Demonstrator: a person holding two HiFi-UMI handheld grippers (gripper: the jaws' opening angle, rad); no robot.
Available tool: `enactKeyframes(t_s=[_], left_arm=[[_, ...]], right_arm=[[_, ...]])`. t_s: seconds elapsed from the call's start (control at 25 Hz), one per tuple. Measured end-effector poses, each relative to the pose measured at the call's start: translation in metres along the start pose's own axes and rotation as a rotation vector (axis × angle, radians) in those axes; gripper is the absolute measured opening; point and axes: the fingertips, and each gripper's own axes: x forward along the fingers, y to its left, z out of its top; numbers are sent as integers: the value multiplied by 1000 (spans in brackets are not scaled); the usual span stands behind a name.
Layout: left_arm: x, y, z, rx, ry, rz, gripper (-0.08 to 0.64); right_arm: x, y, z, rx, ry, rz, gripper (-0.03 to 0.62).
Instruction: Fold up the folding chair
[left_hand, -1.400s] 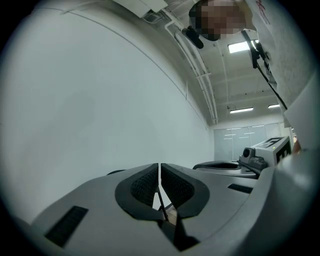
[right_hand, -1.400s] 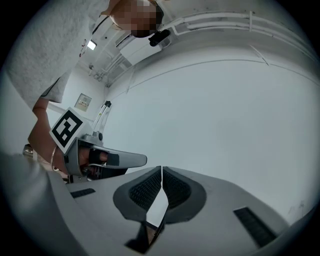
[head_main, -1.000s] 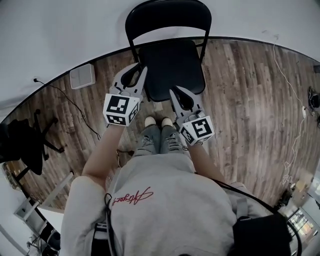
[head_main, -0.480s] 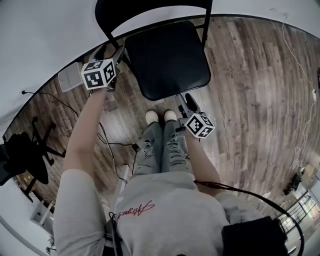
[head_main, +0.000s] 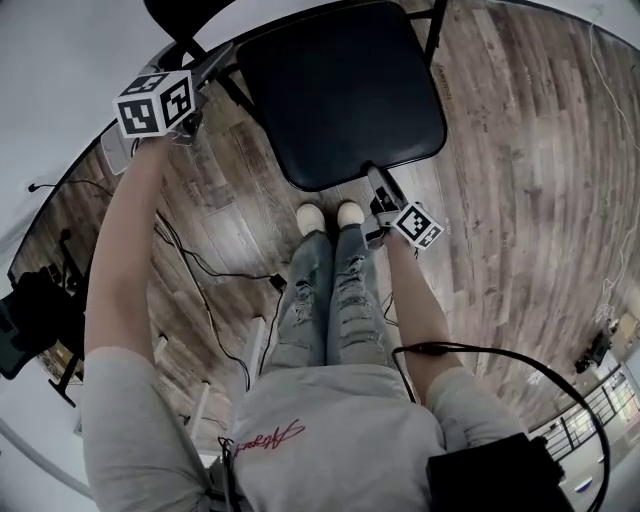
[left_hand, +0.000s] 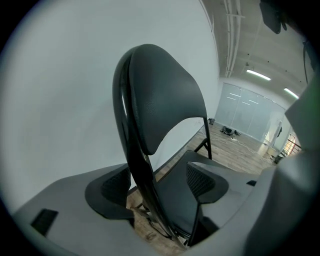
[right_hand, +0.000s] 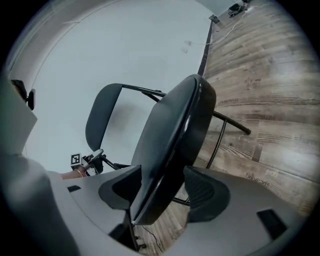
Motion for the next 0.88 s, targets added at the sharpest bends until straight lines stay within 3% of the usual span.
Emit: enactKeyframes(t_s=[0.16, 0.24, 0.36, 0.56, 0.6, 0.68, 0.88], left_arm=[[12, -7, -1, 80, 37, -42, 345], [18, -7, -1, 80, 40, -45, 345], [28, -7, -3, 82, 51, -48, 345], [39, 3, -8, 163, 51, 46, 342], [39, 7, -6, 159, 27, 70, 311], [37, 15, -1, 117, -13, 108, 74], [33, 18, 10, -4, -86, 115, 22]], right_arm=[[2, -12, -3, 32, 19, 84, 273], [12, -5, 0, 3, 40, 168, 273], [24, -3, 0, 58, 65, 260, 272], [31, -2, -2, 80, 104, 335, 270], [31, -2, -2, 90, 100, 330, 270], [31, -4, -1, 112, 80, 296, 268], [32, -3, 8, 177, 45, 189, 268]])
